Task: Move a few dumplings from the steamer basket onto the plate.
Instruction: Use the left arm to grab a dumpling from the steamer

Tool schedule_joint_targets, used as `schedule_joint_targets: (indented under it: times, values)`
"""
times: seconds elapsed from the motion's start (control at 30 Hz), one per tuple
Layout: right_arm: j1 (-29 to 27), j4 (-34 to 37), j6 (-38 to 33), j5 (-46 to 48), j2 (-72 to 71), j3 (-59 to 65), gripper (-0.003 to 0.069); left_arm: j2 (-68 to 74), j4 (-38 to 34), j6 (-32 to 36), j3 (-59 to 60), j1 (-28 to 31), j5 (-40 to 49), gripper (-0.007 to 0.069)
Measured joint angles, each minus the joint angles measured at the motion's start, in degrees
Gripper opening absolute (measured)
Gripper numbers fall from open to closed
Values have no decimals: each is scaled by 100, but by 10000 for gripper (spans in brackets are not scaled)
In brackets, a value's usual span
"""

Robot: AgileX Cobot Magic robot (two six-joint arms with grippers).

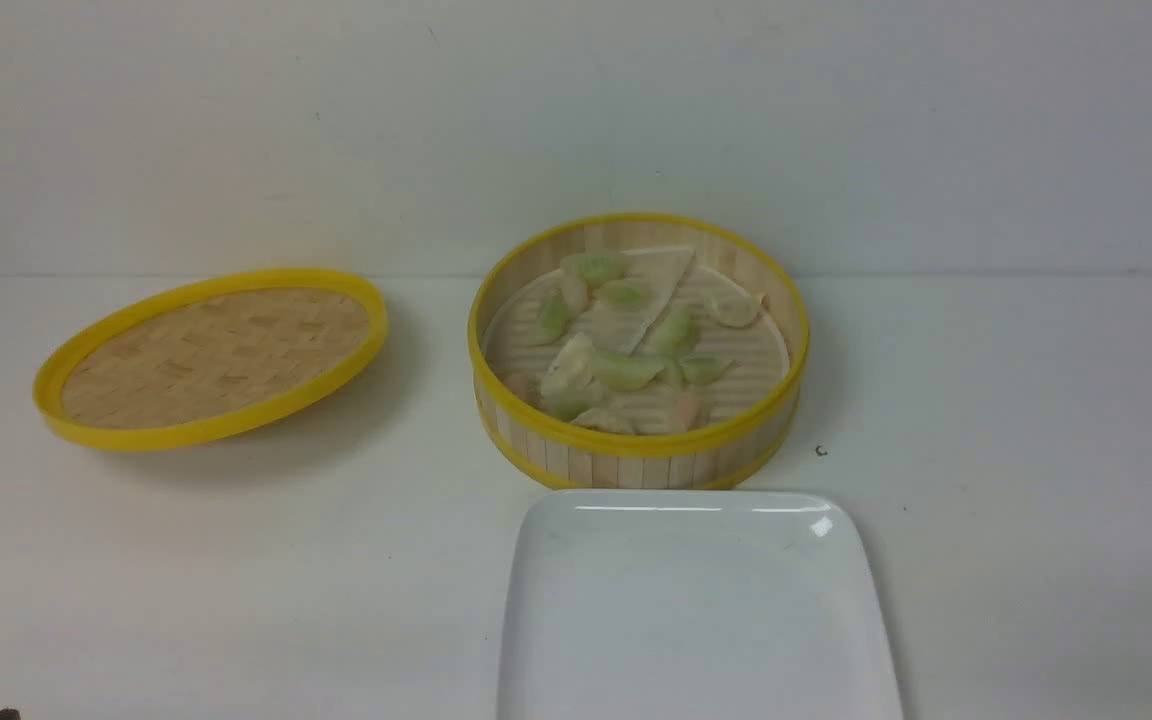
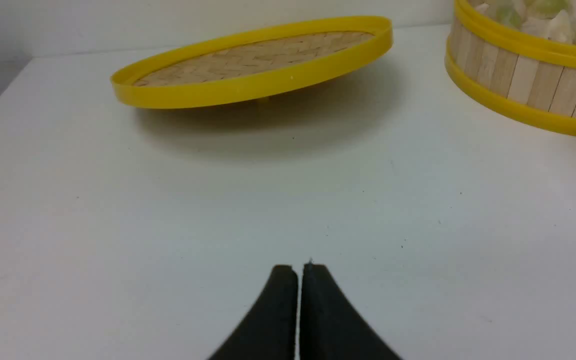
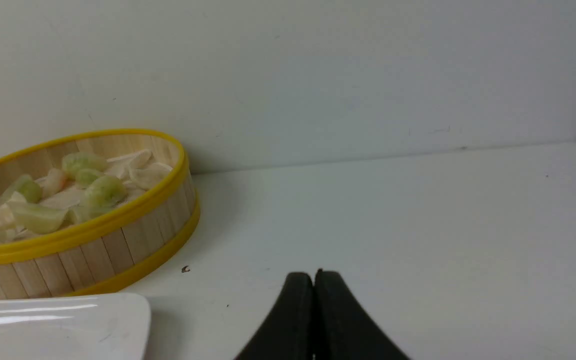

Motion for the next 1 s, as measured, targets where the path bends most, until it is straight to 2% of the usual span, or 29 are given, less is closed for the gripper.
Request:
schedule_joint_targets:
  times: [0.67,0.83,0.93,1.0]
  values:
    - [0,0,0,5,0,0,-11,0,105,-144,2,0,-200,-6]
    - [0,6,0,5,0,0,-11,0,-784,-872,2,0,-1466,-6]
    - [0,6,0,5,0,0,-11,0,-981,-991,2,0,-1944,-6]
    - [0,268,186,0,0,0,-11,0,-1078,-1048,2,0,-2525,-6]
